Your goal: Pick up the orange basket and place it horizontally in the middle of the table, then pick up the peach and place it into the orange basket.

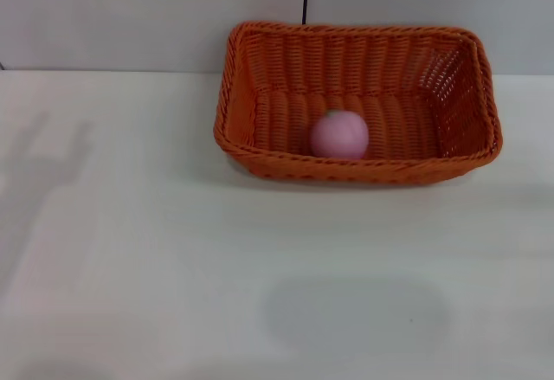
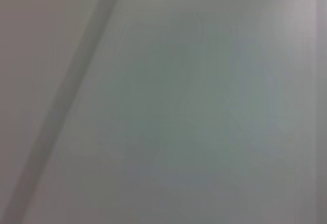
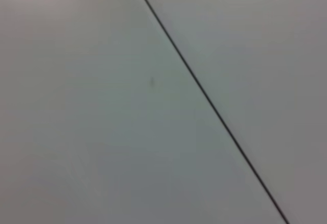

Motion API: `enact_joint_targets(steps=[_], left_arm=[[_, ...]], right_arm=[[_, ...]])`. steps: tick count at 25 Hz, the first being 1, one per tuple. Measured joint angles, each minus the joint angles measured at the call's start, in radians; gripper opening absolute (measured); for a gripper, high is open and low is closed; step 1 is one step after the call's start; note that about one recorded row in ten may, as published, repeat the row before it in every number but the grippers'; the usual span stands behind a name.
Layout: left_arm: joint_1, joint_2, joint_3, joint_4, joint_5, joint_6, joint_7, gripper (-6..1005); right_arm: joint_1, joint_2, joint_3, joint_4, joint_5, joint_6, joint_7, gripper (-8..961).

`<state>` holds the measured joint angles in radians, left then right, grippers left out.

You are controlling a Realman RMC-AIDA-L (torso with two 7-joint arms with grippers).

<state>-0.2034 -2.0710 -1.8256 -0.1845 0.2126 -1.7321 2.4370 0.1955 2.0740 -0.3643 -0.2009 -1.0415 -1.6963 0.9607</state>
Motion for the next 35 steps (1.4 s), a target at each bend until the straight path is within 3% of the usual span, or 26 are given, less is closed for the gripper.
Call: enact_joint_targets(steps=[6, 35], left_arm=[[0.016, -0.002, -0.04, 0.054, -0.091, -0.033, 0.001, 701], [-0.019, -0.006, -0.034, 0.068, -0.09, -0.06, -0.009, 701]], right_arm=[[0.01, 0.0, 0.046, 0.02, 0.001, 0.004, -0.002, 542], [0.014, 0.0, 0.131, 0.059, 0.002, 0.008, -0.005, 542]])
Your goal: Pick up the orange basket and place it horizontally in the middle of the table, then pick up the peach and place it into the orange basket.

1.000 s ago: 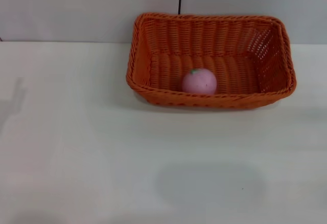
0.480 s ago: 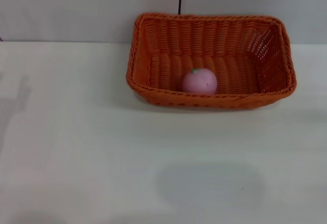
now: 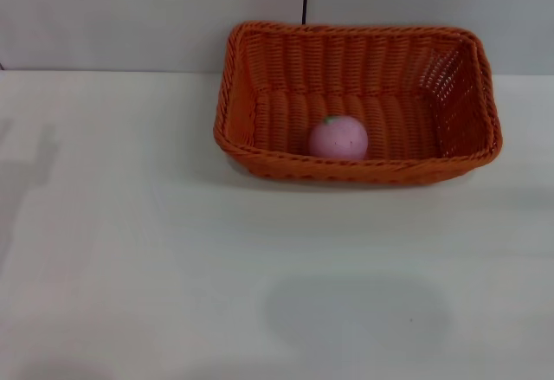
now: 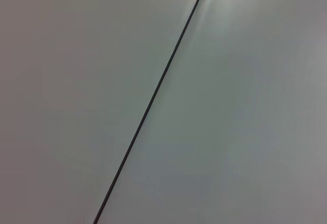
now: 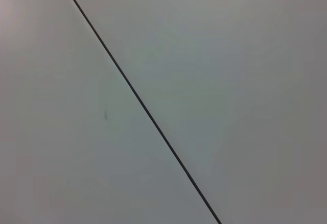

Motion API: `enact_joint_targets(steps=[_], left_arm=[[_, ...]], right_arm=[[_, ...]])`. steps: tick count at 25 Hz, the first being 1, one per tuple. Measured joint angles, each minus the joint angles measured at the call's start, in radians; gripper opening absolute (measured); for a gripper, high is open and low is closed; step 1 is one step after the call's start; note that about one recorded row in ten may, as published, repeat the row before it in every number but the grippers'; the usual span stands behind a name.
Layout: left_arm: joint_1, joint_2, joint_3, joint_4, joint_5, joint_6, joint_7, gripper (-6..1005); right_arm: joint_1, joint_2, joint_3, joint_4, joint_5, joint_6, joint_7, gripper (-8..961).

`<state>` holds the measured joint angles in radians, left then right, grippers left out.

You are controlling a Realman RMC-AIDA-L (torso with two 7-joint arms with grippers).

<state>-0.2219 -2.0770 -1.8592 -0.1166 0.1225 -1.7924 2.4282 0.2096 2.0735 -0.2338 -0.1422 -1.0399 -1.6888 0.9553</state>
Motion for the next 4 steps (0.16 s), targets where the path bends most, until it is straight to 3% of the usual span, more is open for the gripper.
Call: enact_joint_targets(steps=[4], left_arm=[[-0.003, -0.001, 0.001, 0.0, 0.002, -0.005, -0.001, 701]], right_arm=[[-0.001, 0.0, 0.001, 0.0, 0.0, 0.001, -0.001, 542]])
